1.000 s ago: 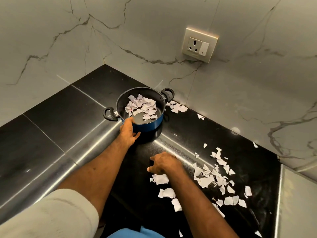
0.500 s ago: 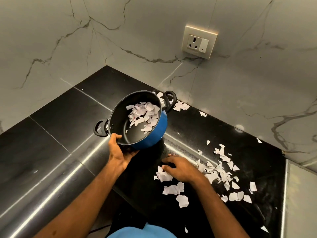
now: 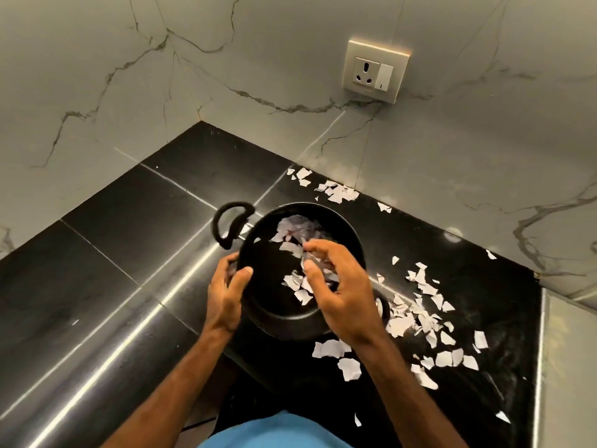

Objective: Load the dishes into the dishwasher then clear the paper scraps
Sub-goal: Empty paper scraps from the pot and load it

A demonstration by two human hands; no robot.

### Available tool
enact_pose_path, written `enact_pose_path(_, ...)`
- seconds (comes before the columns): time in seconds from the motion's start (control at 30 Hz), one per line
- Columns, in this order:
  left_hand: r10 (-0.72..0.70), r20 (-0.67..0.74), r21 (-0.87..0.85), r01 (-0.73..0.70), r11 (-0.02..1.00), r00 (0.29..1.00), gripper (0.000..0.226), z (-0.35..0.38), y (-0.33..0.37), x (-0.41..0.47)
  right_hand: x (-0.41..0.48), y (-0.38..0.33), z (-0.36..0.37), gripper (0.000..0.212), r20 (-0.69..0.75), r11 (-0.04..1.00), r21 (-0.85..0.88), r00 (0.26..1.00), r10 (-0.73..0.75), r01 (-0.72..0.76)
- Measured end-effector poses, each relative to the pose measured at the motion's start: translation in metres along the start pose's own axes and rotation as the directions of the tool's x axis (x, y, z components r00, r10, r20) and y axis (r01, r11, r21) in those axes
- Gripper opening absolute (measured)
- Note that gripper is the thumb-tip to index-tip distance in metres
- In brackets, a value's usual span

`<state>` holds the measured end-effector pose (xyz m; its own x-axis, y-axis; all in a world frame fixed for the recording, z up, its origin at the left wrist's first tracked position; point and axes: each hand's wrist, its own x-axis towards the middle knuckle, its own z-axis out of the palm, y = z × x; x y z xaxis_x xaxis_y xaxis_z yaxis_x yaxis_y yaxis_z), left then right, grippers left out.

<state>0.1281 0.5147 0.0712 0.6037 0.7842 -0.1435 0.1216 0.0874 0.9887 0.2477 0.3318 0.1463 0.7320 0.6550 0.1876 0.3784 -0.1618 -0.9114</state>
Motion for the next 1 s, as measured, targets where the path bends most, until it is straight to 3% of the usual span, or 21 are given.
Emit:
enact_pose_path(0.1,0.096,0.157,0.082,-0.109,0.991,0.983,0.050,0.013,0.017,-0.001,0.014,0.032,0.008,0.054,0.004,0.961,-0.236,0.989,0.147,-0.142)
enact_pose_path(0.2,0.106,0.232,0.121,-0.136,0.983,0.967,0.053,0.023,0.029,-0.001,0.021,0.050,0.005,0.061,0.017,0.911,-0.370,0.979,0.202,-0.182)
enact_pose_path(0.27,0.098,0.237,0.133,-0.132,0.982,0.967,0.053,0.028,0.032,-0.002,0.018,0.054,0.002,0.060,0.167,0.933,-0.353,0.975,0.144,-0.077)
enact_pose_path(0.37,0.087,0.194,0.134,-0.114,0.984,0.977,0.052,0.032,0.033,0.001,0.006,0.050,-0.003,0.038,0.356,0.970,-0.221,0.934,-0.020,0.105)
enact_pose_path(0.43,0.061,0.184,0.129,-0.085,0.988,0.981,0.051,0.032,0.034,0.005,0.001,0.053,-0.006,0.029,0.231,0.974,-0.195,0.970,-0.068,0.114)
enact_pose_path(0.5,0.039,0.199,0.127,-0.065,0.990,0.979,0.056,0.032,0.036,0.007,0.004,0.059,-0.010,0.032,0.052,0.973,-0.232,0.999,-0.003,0.015)
enact_pose_path(0.57,0.035,0.220,0.138,-0.067,0.988,0.975,0.061,0.032,0.038,0.008,0.010,0.063,-0.014,0.044,0.019,0.955,-0.286,0.996,0.088,-0.079)
enact_pose_path(0.63,0.052,0.245,0.152,-0.091,0.984,0.968,0.061,0.035,0.041,0.007,0.012,0.067,-0.010,0.053,0.139,0.948,-0.310,0.983,0.124,-0.075)
enact_pose_path(0.83,0.061,0.249,0.193,-0.111,0.975,0.967,0.062,0.040,0.045,0.008,-0.004,0.059,0.008,0.041,0.559,0.876,-0.399,0.829,-0.003,0.272)
enact_pose_path(0.9,0.056,0.241,0.203,-0.107,0.973,0.969,0.061,0.040,0.046,0.009,-0.007,0.062,0.007,0.033,0.515,0.801,-0.510,0.857,-0.010,0.315)
enact_pose_path(1.0,0.073,0.246,0.227,-0.131,0.965,0.966,0.061,0.039,0.051,0.008,-0.004,0.074,0.001,0.046,0.159,0.727,-0.680,0.987,0.024,0.091)
